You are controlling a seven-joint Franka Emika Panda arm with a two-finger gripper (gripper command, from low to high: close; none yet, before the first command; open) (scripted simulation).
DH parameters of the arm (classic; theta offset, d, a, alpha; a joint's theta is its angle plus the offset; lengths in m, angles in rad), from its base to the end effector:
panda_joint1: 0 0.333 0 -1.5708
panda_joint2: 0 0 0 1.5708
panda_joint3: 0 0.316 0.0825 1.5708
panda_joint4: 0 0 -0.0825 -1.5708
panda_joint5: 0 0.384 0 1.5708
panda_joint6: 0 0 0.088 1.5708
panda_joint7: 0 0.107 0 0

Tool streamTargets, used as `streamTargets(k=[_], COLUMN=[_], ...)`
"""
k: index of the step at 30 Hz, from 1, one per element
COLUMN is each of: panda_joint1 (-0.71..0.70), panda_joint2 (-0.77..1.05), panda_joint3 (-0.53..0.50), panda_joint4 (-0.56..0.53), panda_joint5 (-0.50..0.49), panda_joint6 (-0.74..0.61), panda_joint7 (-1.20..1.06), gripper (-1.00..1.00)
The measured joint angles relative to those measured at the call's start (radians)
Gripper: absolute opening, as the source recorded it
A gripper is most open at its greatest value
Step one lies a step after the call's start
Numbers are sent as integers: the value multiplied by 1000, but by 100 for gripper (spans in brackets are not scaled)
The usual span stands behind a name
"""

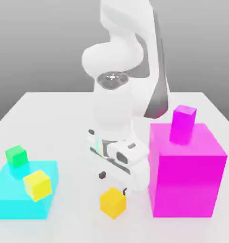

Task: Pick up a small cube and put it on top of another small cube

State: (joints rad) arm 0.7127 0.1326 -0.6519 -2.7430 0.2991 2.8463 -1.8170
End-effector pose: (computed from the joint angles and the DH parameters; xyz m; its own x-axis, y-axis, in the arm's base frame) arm 0.3917 -0.0018 0.1886 -0.0252 0.9997 0.0060 0.9996 0.0252 0.0098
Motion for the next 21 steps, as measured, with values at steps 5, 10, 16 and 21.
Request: streamTargets(k=[5,10,16,21], panda_joint1=[-105,-252,-286,-252], panda_joint2=[93,158,158,141], panda_joint3=[148,311,342,305], panda_joint4=[32,58,59,45], panda_joint5=[196,276,273,243], panda_joint6=[51,117,129,100], panda_joint7=[-146,-261,-268,-185], gripper=[0,0,-100,-100])
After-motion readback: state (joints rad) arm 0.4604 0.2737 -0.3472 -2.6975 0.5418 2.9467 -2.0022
